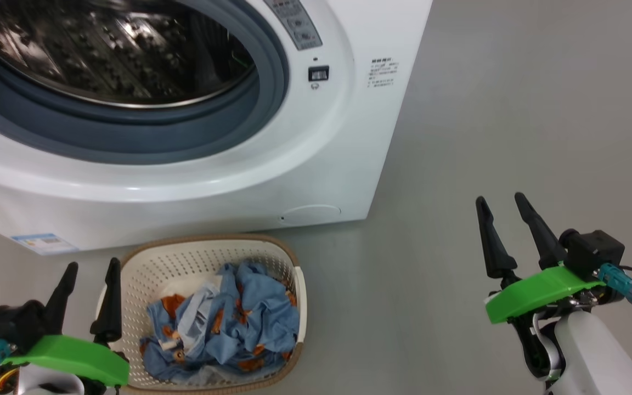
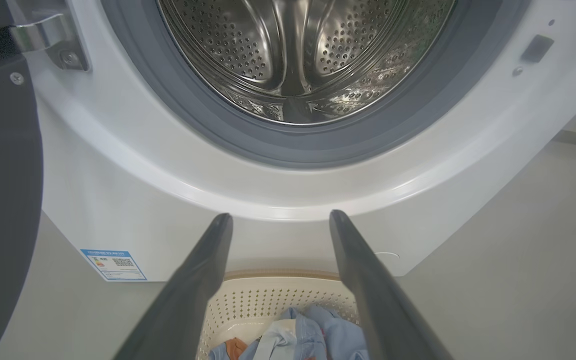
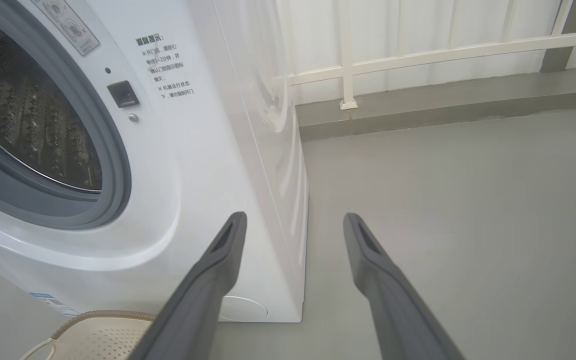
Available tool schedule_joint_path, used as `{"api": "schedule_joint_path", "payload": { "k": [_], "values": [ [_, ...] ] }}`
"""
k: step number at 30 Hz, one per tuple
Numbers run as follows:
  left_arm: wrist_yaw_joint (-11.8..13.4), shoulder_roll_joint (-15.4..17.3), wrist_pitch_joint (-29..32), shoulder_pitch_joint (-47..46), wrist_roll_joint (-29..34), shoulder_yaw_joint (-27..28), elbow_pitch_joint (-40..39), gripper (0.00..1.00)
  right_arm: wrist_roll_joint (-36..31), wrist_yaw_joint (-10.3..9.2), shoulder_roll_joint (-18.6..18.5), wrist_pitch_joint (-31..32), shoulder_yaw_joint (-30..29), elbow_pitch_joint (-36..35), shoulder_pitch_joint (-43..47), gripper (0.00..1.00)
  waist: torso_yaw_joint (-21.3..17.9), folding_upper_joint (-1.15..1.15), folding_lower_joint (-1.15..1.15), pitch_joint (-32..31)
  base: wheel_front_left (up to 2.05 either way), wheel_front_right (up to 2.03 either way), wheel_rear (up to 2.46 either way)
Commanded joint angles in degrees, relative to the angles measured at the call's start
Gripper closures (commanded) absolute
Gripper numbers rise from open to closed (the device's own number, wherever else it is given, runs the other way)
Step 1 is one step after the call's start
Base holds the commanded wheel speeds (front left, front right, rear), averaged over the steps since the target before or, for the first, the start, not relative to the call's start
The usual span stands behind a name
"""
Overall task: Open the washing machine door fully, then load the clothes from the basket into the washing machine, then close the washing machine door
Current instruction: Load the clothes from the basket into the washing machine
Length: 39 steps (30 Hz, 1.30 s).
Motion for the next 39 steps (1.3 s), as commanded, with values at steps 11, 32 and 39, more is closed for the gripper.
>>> {"api": "schedule_joint_path", "payload": {
  "k": [11, 32, 39],
  "values": [
    [-4.68, 0.8, 1.42, -9.1, -1.64, -1.97, 9.82, 0.0, -2.54, 0.32, 2.3, -0.7, -0.57, -3.09, -3.67, 0.0, -2.54, 0.0, 0.0, 11.47, 0.0, 0.0, 0.0],
    [-5.86, 2.77, 9.15, -25.28, -12.47, -20.61, 25.7, 0.0, -0.55, 0.32, 3.02, -0.7, 0.11, -7.65, -7.42, 0.0, -8.14, 0.0, 0.0, 27.17, 0.0, 0.0, 0.0],
    [-5.86, 4.06, 11.5, -29.28, -17.47, -25.08, 30.26, 0.0, 1.07, 0.32, 3.02, -0.7, 1.15, -9.0, -8.19, 0.0, -10.03, 0.0, 0.0, 31.38, 0.0, 0.0, 0.0]
  ]
}}
